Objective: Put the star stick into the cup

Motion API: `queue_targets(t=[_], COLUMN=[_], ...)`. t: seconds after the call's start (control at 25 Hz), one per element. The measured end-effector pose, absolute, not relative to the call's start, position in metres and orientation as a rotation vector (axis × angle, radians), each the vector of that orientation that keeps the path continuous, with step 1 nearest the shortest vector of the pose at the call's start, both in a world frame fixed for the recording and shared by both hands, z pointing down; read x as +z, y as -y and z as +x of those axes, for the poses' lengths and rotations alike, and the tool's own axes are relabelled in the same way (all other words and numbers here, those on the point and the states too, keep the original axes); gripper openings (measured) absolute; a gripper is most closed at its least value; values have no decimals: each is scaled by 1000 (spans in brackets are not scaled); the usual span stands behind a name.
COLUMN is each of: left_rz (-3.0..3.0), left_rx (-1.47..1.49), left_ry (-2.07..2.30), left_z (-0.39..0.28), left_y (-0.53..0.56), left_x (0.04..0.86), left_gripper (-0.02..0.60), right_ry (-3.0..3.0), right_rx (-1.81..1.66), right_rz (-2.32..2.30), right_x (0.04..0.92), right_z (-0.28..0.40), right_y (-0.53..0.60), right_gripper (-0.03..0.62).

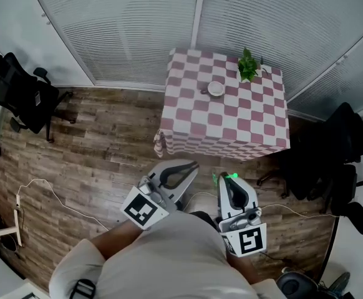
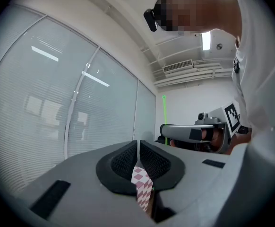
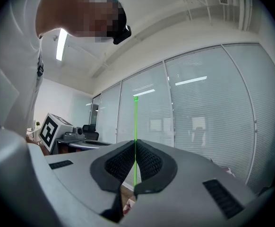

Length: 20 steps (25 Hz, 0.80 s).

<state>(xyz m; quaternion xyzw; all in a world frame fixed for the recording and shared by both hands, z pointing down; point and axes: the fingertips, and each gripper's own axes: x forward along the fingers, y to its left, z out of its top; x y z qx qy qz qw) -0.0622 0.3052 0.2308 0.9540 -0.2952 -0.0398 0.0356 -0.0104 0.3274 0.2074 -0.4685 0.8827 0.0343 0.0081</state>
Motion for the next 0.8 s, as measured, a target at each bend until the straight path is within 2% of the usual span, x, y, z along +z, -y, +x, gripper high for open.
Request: queue_targets(t=[0.8], left_rz=[2943], left_rx=[-118], left_ry=[899], left_z=[-76], left_y=[-291], left_x=[236], left_gripper=[43], right_ry=[-2738], right_rx=[77], right_rz=[-1468], right_x=[208], right_z=[-27], right_y=[-310], right_gripper=[32])
